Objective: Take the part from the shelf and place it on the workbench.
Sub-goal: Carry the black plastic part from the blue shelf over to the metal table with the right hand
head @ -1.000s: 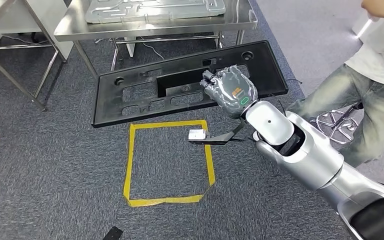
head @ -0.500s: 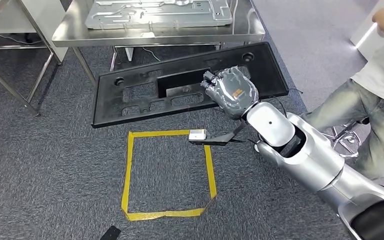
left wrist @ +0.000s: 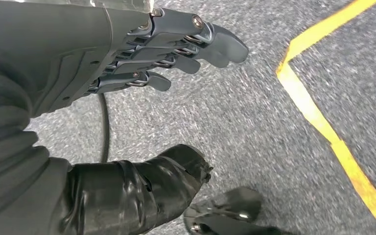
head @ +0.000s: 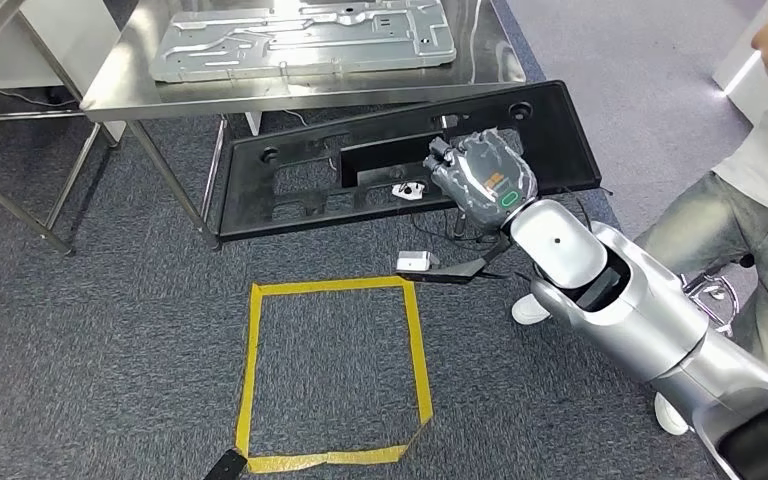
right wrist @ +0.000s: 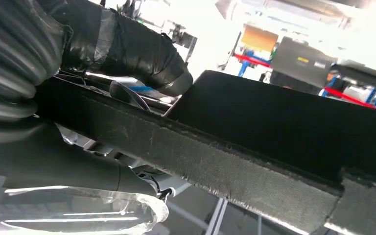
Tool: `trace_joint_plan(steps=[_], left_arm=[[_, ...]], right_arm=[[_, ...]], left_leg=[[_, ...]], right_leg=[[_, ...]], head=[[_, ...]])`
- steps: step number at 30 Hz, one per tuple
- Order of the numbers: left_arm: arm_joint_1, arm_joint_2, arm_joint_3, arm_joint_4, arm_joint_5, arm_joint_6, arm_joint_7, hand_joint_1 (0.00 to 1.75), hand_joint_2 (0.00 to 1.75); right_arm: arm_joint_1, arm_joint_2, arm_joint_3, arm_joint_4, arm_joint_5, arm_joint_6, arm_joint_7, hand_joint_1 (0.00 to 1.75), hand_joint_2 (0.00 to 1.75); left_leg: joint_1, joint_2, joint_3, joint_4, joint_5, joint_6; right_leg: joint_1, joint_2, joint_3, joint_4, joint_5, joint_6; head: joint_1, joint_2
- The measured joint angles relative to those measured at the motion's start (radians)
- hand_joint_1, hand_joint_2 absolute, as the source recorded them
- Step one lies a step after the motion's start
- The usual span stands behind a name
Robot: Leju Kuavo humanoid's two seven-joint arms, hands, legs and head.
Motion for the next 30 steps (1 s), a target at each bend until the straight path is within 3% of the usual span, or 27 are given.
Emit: trace_joint_plan(steps=[1,2,3,5,7,10,11,13,15,17,18,21,22,23,25,26,28,30], left_arm=[[0.003,0.0,0.0,0.0,0.001,0.0,0.001,0.0,1.75],[0.005,0.001,0.0,0.0,0.002,0.0,0.001,0.0,1.75],[0.007,0.002,0.0,0.0,0.002,0.0,0.002,0.0,1.75],[0.01,0.004,0.0,0.0,0.002,0.0,0.003,0.0,1.75],[0.013,0.008,0.0,0.0,0.003,-0.001,0.007,0.0,1.75],[0.015,0.012,-0.001,0.0,0.003,-0.001,0.01,0.0,1.75],[0.014,0.012,-0.001,0.0,0.003,-0.001,0.01,0.0,1.75],[0.009,0.012,-0.001,0.0,0.003,-0.001,0.009,0.0,1.75],[0.007,0.012,-0.001,0.0,0.003,-0.001,0.009,0.0,1.75],[0.008,0.012,-0.001,0.0,0.004,-0.001,0.009,0.0,1.75],[0.009,0.012,-0.001,0.0,0.004,-0.001,0.009,0.0,1.75],[0.008,0.012,-0.001,0.0,0.004,-0.001,0.009,0.0,1.75],[0.007,0.012,-0.001,0.0,0.004,0.0,0.009,0.0,1.75],[0.005,0.012,-0.002,0.0,0.004,0.0,0.008,0.0,1.75],[0.004,0.011,-0.002,0.0,0.004,0.0,0.004,0.0,1.75],[0.003,0.01,-0.003,0.0,0.004,0.001,0.002,0.0,1.75],[0.002,0.007,-0.003,0.0,0.005,0.002,-0.002,0.0,1.75],[0.003,0.007,-0.003,0.0,0.005,0.003,-0.004,0.0,1.75]], right_arm=[[0.004,-0.002,0.0,0.0,0.0,0.001,0.0,1.75,1.75],[0.008,-0.005,0.0,0.0,-0.001,0.002,0.0,1.75,1.75],[0.011,-0.007,0.0,0.0,-0.001,0.003,0.001,1.75,1.75],[0.014,-0.014,-0.001,0.0,0.0,0.008,0.005,1.75,1.75],[0.018,-0.021,-0.001,-0.001,0.003,0.016,0.008,1.75,1.75],[0.024,-0.036,-0.006,-0.006,0.01,0.021,0.011,1.75,1.75],[0.023,-0.041,-0.01,-0.007,0.012,0.02,0.013,1.75,1.75],[0.021,-0.048,-0.018,-0.009,0.017,0.019,0.02,1.75,1.75],[0.026,-0.054,-0.021,-0.01,0.025,0.013,0.032,1.75,1.75],[0.039,-0.063,-0.028,-0.011,0.035,-0.012,0.052,1.75,1.75],[0.046,-0.068,-0.034,-0.012,0.039,-0.033,0.064,1.75,1.75],[0.06,-0.081,-0.062,-0.017,0.05,-0.116,0.094,1.75,1.75],[0.064,-0.086,-0.073,-0.023,0.052,-0.139,0.101,1.75,1.75],[0.068,-0.09,-0.085,-0.031,0.052,-0.155,0.105,1.75,1.75],[0.072,-0.099,-0.113,-0.049,0.054,-0.168,0.111,1.75,1.75],[0.074,-0.102,-0.129,-0.056,0.055,-0.171,0.113,1.75,1.75],[0.077,-0.106,-0.158,-0.067,0.058,-0.178,0.118,1.75,1.75],[0.086,-0.107,-0.182,-0.074,0.06,-0.184,0.122,1.75,1.75]], left_leg=[[0.001,0.0,-0.034,0.018,-0.014,-0.001],[0.001,0.0,-0.053,0.002,-0.008,0.0],[0.001,0.001,-0.058,-0.042,0.023,0.003],[-0.004,0.003,-0.051,-0.169,0.151,0.014],[-0.012,0.002,-0.041,-0.24,0.225,0.028],[-0.013,0.002,-0.005,-0.262,0.216,0.051],[-0.012,0.002,0.013,-0.27,0.212,0.057],[-0.013,0.002,0.045,-0.28,0.198,0.064],[-0.013,0.002,0.073,-0.282,0.172,0.067],[-0.013,-0.002,0.112,-0.281,0.14,0.066],[-0.013,-0.004,0.135,-0.281,0.122,0.065],[-0.014,-0.01,0.184,-0.27,0.066,0.053],[-0.013,-0.012,0.188,-0.269,0.053,0.047],[-0.011,-0.012,0.193,-0.265,0.047,0.043],[-0.007,-0.01,0.184,-0.25,0.053,0.034],[-0.006,-0.008,0.167,-0.215,0.064,0.03],[-0.003,-0.003,0.088,-0.101,0.071,0.02],[-0.001,-0.001,-0.008,0.003,0.03,0.013]], right_leg=[[0.0,0.001,0.014,0.0,-0.012,0.001],[-0.001,0.002,0.031,0.0,-0.026,0.003],[-0.002,0.002,0.049,0.0,-0.04,0.005],[-0.003,0.002,0.08,-0.002,-0.069,0.012],[-0.002,0.006,0.103,-0.003,-0.092,0.024],[-0.002,0.006,0.125,0.011,-0.094,0.039],[-0.003,0.003,0.114,0.037,-0.093,0.042],[-0.004,-0.002,0.053,0.136,-0.107,0.046],[-0.003,-0.002,-0.035,0.231,-0.161,0.052],[-0.006,-0.003,-0.091,0.238,-0.201,0.058],[-0.009,-0.003,-0.103,0.204,-0.183,0.06],[-0.011,-0.005,-0.116,0.064,0.015,0.056],[-0.008,-0.005,-0.117,0.043,0.06,0.05],[-0.002,-0.004,-0.117,0.036,0.072,0.042],[0.0,-0.002,-0.102,0.027,0.062,0.028],[-0.001,-0.002,-0.091,0.019,0.056,0.022],[-0.004,-0.002,-0.061,0.006,0.041,0.011],[-0.004,-0.001,-0.03,-0.001,0.02,0.008]], head=[[0.0,0.0],[0.0,0.0],[0.0,0.0],[0.0,0.0],[-0.002,0.0],[-0.002,0.0],[0.0,0.0],[0.002,0.0],[0.003,0.0],[0.003,0.0],[0.003,0.0],[0.001,0.0],[0.001,0.0],[0.0,0.0],[0.002,0.0],[0.001,0.0],[-0.002,0.0],[-0.003,0.0]])
